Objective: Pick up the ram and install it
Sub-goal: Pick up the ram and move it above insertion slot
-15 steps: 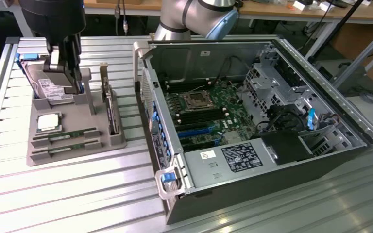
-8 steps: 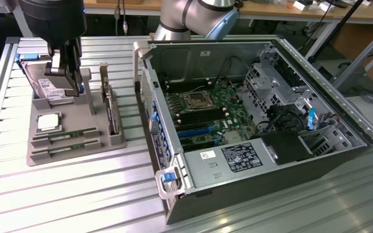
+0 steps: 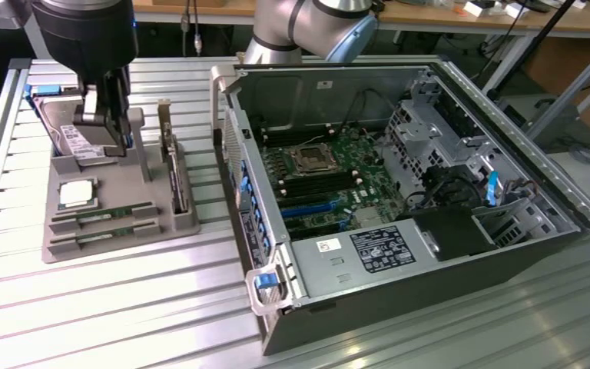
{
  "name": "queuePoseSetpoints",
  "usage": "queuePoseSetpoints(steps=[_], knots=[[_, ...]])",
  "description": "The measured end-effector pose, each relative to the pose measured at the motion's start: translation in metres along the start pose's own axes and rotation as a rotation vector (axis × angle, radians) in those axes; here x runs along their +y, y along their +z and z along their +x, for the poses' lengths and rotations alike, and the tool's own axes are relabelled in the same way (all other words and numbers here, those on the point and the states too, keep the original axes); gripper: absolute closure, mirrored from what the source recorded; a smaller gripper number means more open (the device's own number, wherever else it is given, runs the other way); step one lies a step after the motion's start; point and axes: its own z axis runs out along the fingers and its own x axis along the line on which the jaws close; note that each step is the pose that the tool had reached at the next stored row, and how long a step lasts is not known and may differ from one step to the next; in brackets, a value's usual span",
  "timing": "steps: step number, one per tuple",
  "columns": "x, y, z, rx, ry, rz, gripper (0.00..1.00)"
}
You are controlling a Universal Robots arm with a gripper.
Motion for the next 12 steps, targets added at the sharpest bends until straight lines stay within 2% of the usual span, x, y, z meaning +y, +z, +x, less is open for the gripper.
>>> queuePoseSetpoints(steps=[12], knots=[[-0.0005,0.0097,0.0006,0.0,0.0,0.0,0.58]])
